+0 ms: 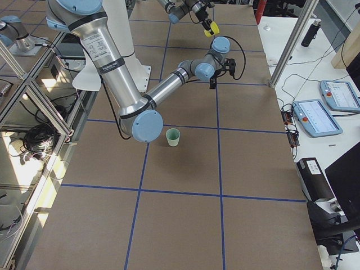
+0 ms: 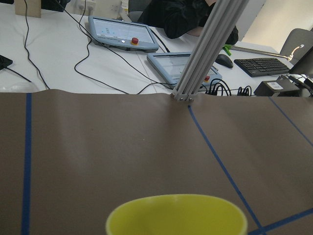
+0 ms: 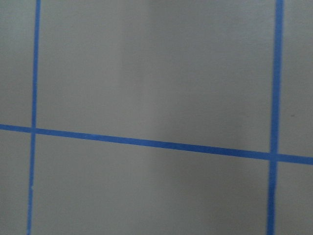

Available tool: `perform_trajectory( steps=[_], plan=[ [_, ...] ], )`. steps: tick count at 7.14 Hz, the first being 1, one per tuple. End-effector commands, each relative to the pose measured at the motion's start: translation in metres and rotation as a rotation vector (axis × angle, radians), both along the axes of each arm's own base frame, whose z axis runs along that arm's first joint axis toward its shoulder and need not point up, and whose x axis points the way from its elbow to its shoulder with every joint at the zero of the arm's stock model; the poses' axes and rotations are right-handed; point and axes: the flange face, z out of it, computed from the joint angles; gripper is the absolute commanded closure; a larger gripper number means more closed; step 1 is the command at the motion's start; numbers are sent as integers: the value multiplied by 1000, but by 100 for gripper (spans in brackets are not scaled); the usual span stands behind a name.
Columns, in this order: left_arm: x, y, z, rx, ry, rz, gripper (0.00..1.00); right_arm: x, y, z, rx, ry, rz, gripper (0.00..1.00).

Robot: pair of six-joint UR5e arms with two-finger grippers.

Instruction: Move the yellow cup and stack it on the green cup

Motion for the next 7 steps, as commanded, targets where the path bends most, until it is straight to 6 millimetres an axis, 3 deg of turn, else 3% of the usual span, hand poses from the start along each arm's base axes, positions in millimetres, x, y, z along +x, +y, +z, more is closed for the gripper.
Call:
perform_trajectory(
  steps=[1,2,3,4,5,6,7],
  plan=[
    [94,77,-35,36,56,-7,100,-46,29,-23,6,-59,-32,4],
    [115,97,-53,53,77,33,100,-56,35,-39,9,-81,-65,5],
    [135,117,-55,52,84,77,100,-73,47,-52,16,-99,-106,5],
    [140,124,-60,59,102,99,100,-75,52,-71,8,-137,-160,7],
    [162,132,-75,69,126,123,100,-79,51,-86,4,-157,-181,8],
    [178,139,-103,83,164,136,100,-82,54,-94,-17,-162,-182,13],
    [181,138,-108,89,168,139,100,-87,54,-95,-25,-160,-191,15]
  ],
)
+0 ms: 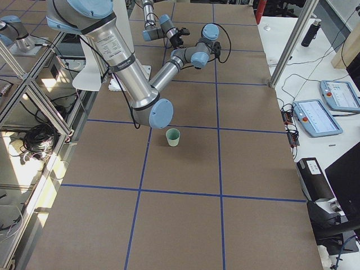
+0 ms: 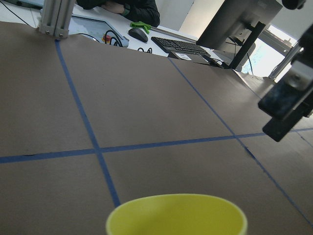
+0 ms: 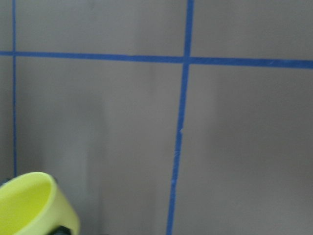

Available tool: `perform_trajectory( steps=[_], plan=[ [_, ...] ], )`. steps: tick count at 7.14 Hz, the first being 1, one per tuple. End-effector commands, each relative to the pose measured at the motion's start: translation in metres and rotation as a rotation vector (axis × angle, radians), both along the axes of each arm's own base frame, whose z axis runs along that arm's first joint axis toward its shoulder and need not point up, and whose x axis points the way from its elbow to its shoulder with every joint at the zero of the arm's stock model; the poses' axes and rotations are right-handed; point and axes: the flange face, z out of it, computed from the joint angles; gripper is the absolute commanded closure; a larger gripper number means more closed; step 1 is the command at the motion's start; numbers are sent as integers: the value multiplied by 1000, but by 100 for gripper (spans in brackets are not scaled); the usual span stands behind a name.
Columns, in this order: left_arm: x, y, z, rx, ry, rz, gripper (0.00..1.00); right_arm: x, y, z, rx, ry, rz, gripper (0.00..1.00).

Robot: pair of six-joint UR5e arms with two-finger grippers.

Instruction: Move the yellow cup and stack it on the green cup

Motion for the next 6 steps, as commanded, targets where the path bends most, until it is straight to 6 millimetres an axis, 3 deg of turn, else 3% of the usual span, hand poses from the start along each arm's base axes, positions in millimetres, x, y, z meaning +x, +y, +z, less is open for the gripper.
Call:
perform_trajectory(
  steps=[1,2,4,6],
  plan=[
    [7,12,-18,92,25,31,100,-8,0,-5,-20,-1,-22,17],
    [10,23,-22,223,-1,136,100,-8,0,-4,-22,0,-25,17],
    [6,26,-21,368,-7,122,100,-20,5,2,-30,11,-44,20],
    [6,10,-5,420,-25,84,100,-19,14,4,-57,-11,-115,20]
  ],
)
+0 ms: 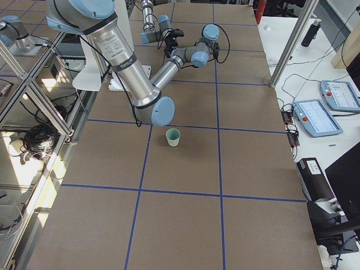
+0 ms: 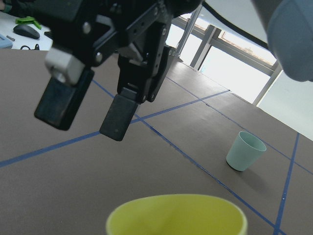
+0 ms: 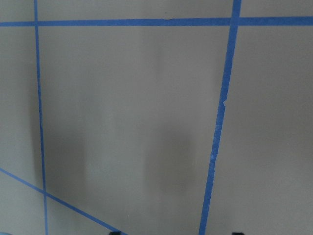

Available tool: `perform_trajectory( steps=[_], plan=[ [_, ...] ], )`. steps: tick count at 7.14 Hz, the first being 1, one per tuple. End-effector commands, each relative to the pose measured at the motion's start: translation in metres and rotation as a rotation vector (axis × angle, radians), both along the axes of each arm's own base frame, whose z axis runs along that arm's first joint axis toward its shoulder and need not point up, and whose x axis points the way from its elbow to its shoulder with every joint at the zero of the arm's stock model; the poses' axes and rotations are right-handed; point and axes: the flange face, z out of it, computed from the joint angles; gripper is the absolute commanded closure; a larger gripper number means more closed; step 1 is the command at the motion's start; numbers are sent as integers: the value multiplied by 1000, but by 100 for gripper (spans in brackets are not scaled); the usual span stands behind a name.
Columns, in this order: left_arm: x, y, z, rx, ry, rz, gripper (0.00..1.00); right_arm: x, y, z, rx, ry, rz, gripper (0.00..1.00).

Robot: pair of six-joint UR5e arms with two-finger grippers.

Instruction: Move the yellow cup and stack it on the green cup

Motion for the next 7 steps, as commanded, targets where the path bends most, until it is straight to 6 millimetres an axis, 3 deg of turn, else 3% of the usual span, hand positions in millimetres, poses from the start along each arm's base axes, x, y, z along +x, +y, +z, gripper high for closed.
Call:
perform_trajectory(
  steps=[1,5,7],
  plan=[
    [-4,-21,12,33,-14,-21,100,10,4,1,-36,-31,-76,20],
    [-8,-28,11,33,-9,-30,100,9,9,11,-45,-27,-98,26],
    [-7,-28,8,32,-3,-28,100,-4,18,15,-44,-17,-109,26]
  ],
)
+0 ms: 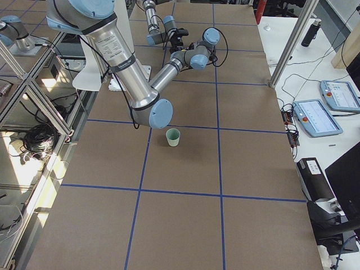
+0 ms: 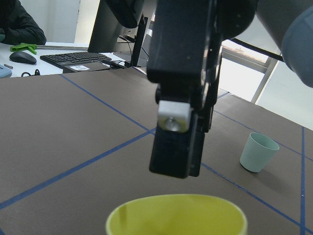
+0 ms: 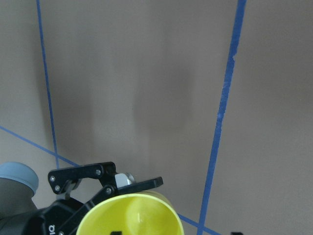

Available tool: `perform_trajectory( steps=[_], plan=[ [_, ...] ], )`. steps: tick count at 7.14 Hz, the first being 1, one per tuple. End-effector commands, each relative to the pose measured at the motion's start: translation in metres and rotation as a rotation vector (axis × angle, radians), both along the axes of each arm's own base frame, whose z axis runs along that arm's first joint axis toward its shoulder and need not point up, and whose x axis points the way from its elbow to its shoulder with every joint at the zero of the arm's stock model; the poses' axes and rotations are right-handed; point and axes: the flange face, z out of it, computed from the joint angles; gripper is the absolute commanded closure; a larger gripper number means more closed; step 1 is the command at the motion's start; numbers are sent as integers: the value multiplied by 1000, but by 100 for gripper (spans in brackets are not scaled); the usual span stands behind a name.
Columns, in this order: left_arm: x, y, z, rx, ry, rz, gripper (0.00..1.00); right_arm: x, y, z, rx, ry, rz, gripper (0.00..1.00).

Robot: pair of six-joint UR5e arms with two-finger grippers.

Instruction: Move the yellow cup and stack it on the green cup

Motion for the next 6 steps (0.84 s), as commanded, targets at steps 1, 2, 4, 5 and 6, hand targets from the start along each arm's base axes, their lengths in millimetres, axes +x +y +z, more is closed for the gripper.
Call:
perform_trajectory(
  steps=[1,2,4,5,6],
  plan=[
    [0,0,-2,-3,7,1,100,-11,9,4,0,6,-15,26],
    [0,0,-2,-3,7,1,100,-14,12,5,-2,8,-20,29],
    [-1,-1,-3,-9,11,2,100,-16,14,10,-5,12,-29,46],
    [-1,-1,-3,-9,11,2,100,-17,14,11,-6,14,-29,51],
    [0,0,-3,-9,11,3,100,-16,15,7,-2,9,-29,52]
  ],
)
